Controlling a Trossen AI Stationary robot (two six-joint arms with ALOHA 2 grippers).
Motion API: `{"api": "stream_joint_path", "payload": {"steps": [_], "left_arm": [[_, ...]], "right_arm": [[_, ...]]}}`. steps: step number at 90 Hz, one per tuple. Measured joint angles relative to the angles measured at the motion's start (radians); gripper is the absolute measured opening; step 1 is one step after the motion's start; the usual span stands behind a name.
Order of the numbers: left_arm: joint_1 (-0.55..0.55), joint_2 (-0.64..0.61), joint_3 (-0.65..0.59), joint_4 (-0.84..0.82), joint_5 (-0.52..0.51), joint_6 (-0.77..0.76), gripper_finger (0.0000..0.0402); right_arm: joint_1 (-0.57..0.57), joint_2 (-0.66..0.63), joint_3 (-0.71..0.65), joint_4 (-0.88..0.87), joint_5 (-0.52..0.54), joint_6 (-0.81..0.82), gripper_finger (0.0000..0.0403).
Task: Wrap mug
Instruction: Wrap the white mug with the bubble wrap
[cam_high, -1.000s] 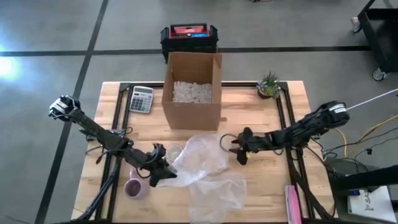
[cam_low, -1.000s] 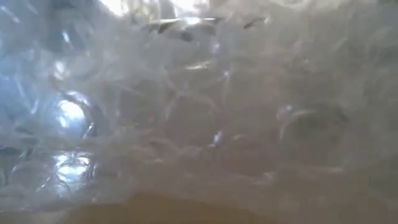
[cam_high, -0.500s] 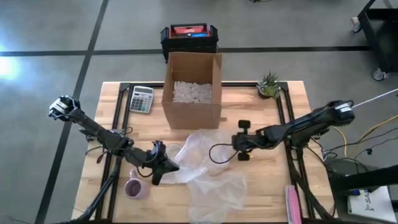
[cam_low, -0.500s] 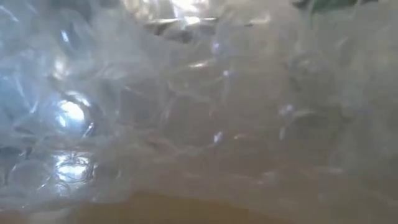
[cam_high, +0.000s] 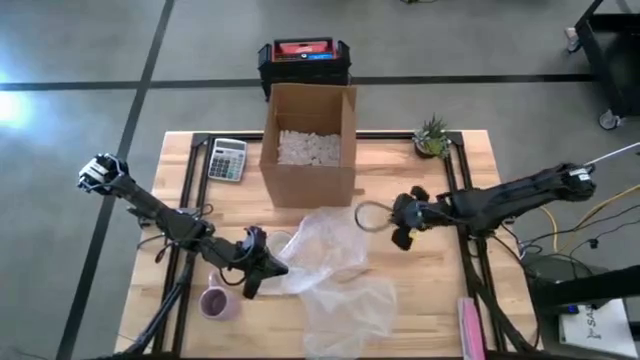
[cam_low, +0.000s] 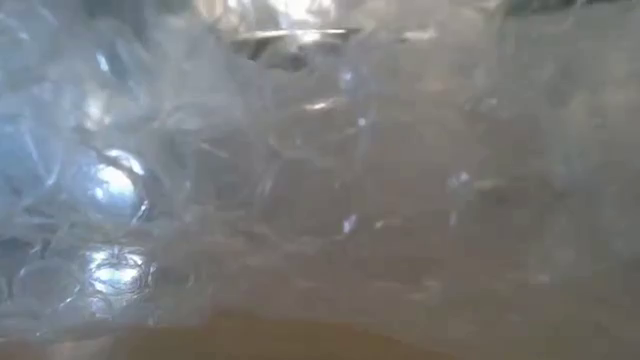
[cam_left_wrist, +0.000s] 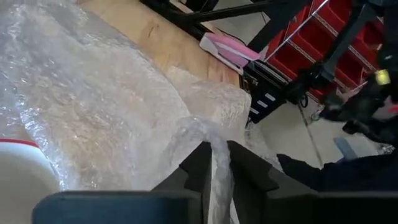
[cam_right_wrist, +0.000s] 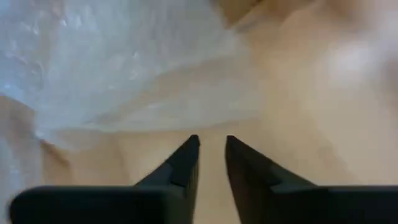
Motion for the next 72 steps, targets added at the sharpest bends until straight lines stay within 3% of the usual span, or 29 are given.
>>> {"api": "stream_joint_path", "payload": {"steps": [9, 24, 33, 45, 52, 58, 72], "left_arm": [[0.0, 0.0, 0.0, -0.001, 0.0, 0.0, 0.0036], [0.0, 0.0, 0.0, -0.001, 0.0, 0.0, 0.003], [0.001, 0.0, 0.0, -0.003, 0.0, 0.0, 0.0025], [0.0, 0.0, 0.0, -0.007, 0.0, 0.0, 0.0023], [0.0, 0.0, 0.0, -0.007, 0.0, 0.0, 0.0023], [0.0, 0.0, 0.0, -0.009, 0.0, 0.0, 0.0023], [0.0, 0.0, 0.0, -0.006, -0.008, 0.0, 0.0023]], "right_arm": [[-0.061, 0.066, -0.085, 0.219, 0.002, 0.002, 0.0156], [-0.147, 0.19, -0.13, 0.379, -0.015, 0.073, 0.0232], [-0.153, 0.301, -0.14, 0.514, -0.094, 0.089, 0.0261], [-0.152, 0.45, -0.129, 0.715, -0.106, 0.131, 0.0274], [-0.152, 0.515, -0.111, 0.767, -0.092, 0.126, 0.0255], [-0.152, 0.545, -0.101, 0.797, -0.09, 0.099, 0.0214], [-0.152, 0.463, -0.097, 0.712, -0.118, -0.027, 0.0044]]}}
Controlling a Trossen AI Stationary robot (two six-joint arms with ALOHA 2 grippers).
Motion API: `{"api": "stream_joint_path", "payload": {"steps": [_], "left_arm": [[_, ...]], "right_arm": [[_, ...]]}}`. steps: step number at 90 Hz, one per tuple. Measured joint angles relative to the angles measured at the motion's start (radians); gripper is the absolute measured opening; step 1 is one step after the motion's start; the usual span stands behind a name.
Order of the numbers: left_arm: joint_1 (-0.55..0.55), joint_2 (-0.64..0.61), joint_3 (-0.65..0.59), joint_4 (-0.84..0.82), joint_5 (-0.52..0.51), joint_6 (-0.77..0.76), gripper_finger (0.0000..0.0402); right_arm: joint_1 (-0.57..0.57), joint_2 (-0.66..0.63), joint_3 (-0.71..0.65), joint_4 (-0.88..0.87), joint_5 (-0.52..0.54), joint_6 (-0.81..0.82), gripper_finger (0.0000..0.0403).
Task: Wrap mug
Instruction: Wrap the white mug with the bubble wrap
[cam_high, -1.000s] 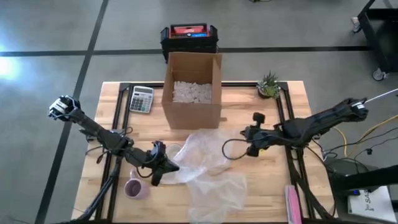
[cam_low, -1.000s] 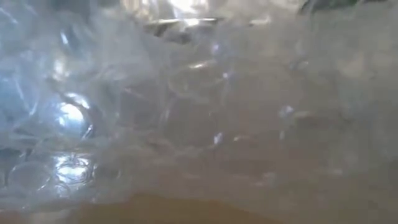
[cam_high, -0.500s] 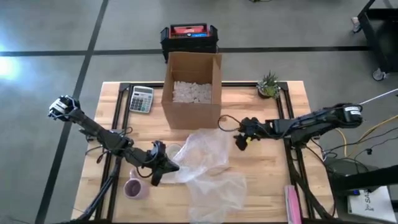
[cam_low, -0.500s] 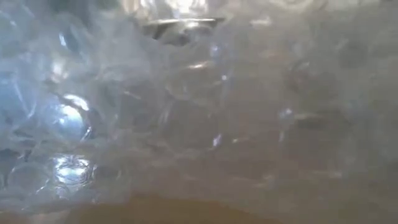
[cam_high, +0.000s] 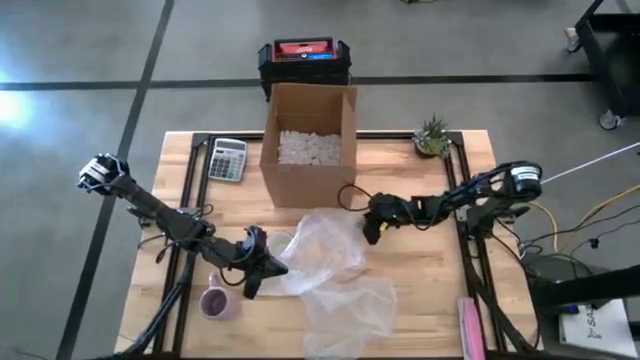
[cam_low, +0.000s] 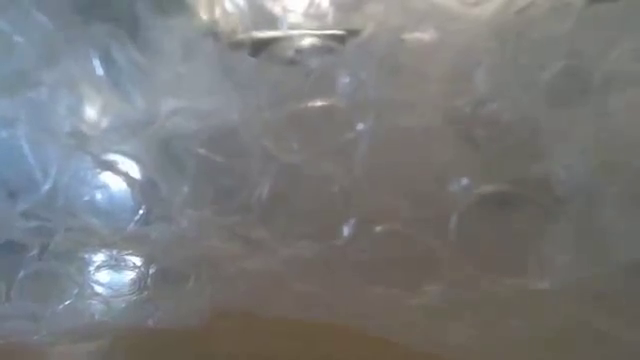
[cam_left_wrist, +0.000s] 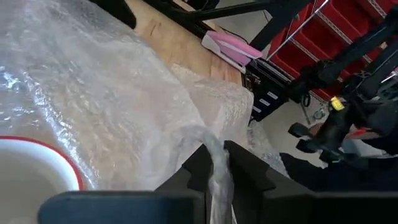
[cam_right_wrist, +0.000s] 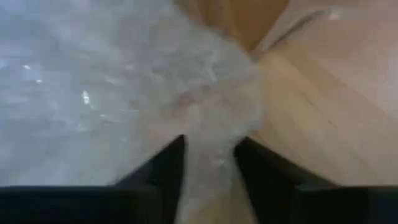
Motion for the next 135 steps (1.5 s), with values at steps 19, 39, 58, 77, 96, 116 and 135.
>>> {"api": "stream_joint_path", "payload": {"steps": [19, 39, 58, 77, 96, 116, 135], "left_arm": [[0.0, 0.0, 0.0, 0.006, 0.008, 0.0, 0.0022], [-0.001, 0.0, 0.0, 0.0, 0.044, 0.016, 0.002], [-0.006, 0.0, 0.0, 0.008, 0.147, -0.049, 0.0003], [-0.012, -0.024, 0.007, 0.062, 0.178, -0.043, 0.0001], [-0.012, -0.067, 0.024, 0.06, -0.035, 0.121, 0.0001], [-0.012, -0.081, 0.024, 0.062, -0.133, 0.152, 0.0001], [-0.012, -0.048, 0.012, 0.07, -0.228, 0.019, 0.0]], "right_arm": [[0.03, -0.357, 0.098, -0.561, 0.183, -0.228, 0.0011], [0.193, -0.646, 0.324, -1.092, 0.517, -0.397, 0.0002], [0.379, -0.687, 0.435, -1.263, 0.591, -0.575, 0.0001], [0.452, -0.623, 0.518, -1.287, 0.992, -0.71, 0.0001], [0.449, -0.582, 0.533, -1.286, 1.049, -0.651, 0.0], [0.45, -0.575, 0.531, -1.384, 0.866, -0.508, 0.0], [0.45, -0.576, 0.52, -1.466, 0.618, -0.337, 0.0]]}}
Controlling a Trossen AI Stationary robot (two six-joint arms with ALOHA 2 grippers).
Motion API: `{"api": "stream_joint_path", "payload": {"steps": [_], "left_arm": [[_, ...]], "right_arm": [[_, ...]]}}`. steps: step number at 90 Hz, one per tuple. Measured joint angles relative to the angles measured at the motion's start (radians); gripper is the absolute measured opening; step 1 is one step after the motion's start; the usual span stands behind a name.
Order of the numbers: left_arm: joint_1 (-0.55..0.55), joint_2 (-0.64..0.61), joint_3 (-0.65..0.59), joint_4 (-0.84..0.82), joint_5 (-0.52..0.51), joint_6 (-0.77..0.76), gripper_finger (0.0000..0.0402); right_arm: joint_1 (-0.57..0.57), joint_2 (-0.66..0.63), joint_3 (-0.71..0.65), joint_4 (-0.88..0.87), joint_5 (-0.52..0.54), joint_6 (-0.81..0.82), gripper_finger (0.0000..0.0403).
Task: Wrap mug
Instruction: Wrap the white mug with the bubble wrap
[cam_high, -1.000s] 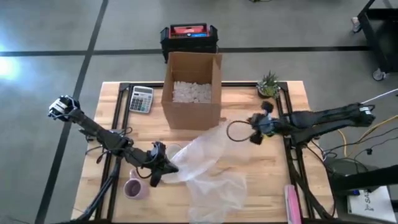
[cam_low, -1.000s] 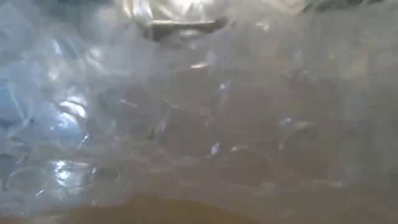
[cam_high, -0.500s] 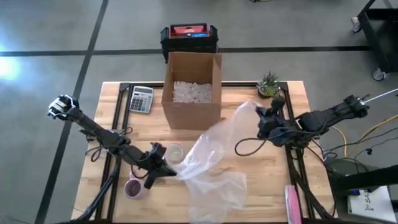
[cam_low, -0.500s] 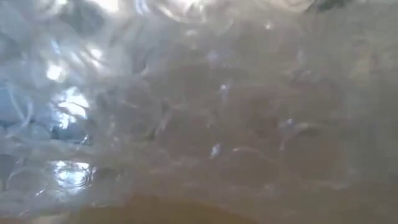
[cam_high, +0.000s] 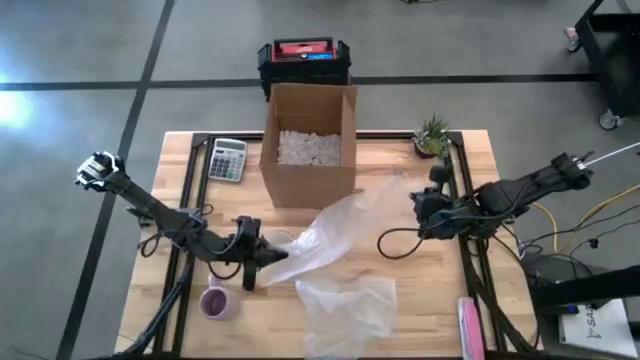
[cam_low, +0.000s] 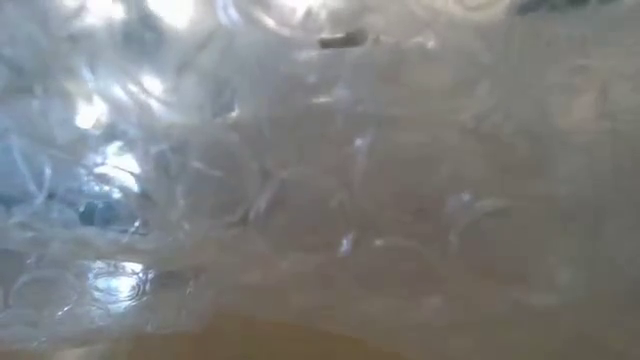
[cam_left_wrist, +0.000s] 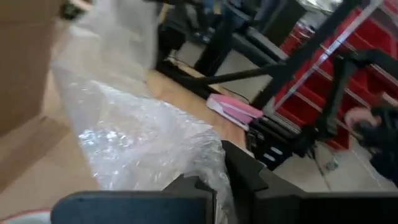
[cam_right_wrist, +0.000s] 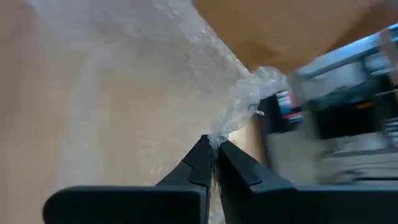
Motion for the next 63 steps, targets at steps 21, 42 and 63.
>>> {"api": "stream_joint_path", "payload": {"steps": [21, 42, 63], "left_arm": [[0.001, 0.059, -0.007, -0.078, -0.201, -0.141, 0.0], [0.04, 0.048, -0.004, -0.042, -0.391, -0.099, 0.0006], [0.12, 0.048, -0.001, -0.041, -0.388, -0.114, 0.0088]], "right_arm": [[0.0, 0.001, -0.075, 0.002, -0.325, 0.117, 0.0], [-0.016, 0.037, -0.158, 0.034, -0.268, 0.121, 0.0002], [-0.049, 0.112, -0.153, 0.034, -0.269, 0.124, 0.007]]}}
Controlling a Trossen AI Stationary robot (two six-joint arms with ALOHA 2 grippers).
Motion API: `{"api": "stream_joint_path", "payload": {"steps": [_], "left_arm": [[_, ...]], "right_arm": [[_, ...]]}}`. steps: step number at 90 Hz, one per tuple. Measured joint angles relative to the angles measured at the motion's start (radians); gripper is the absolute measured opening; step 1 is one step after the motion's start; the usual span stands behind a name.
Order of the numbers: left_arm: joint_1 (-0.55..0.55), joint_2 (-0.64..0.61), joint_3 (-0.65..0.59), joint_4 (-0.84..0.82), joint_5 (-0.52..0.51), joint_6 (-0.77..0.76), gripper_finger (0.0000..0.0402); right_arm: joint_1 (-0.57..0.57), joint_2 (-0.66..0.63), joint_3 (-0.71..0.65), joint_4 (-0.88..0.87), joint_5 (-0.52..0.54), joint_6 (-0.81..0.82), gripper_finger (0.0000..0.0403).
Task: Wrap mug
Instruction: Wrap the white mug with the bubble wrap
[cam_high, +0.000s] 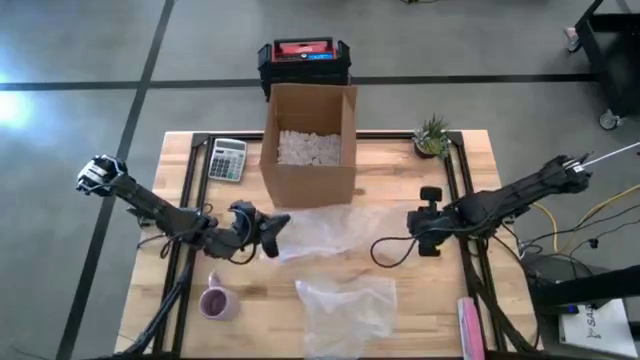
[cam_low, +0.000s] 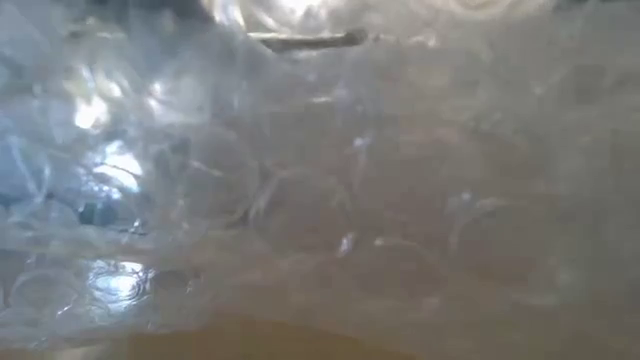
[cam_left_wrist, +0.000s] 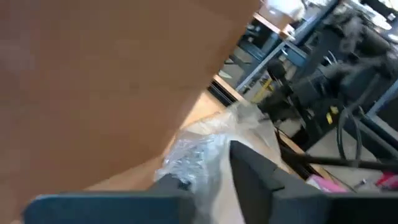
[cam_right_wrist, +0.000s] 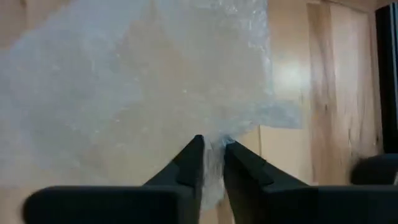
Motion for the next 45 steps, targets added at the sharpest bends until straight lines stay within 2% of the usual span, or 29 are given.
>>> {"api": "stream_joint_path", "payload": {"steps": [14, 26, 33, 45], "left_arm": [[0.055, 0.0, 0.0, -0.026, 0.041, 0.042, 0.0181], [0.087, -0.013, 0.0, -0.046, 0.12, 0.148, 0.0248], [0.091, -0.026, 0.005, -0.049, 0.162, 0.205, 0.0274], [0.089, -0.054, 0.032, -0.138, 0.191, 0.289, 0.0295]], "right_arm": [[-0.017, 0.042, 0.055, -0.025, -0.049, 0.004, 0.0148], [-0.033, 0.061, 0.183, -0.074, -0.18, 0.0, 0.0201], [-0.034, 0.064, 0.245, -0.062, -0.237, -0.029, 0.0223], [-0.032, 0.07, 0.289, 0.015, -0.236, -0.123, 0.0248]]}}
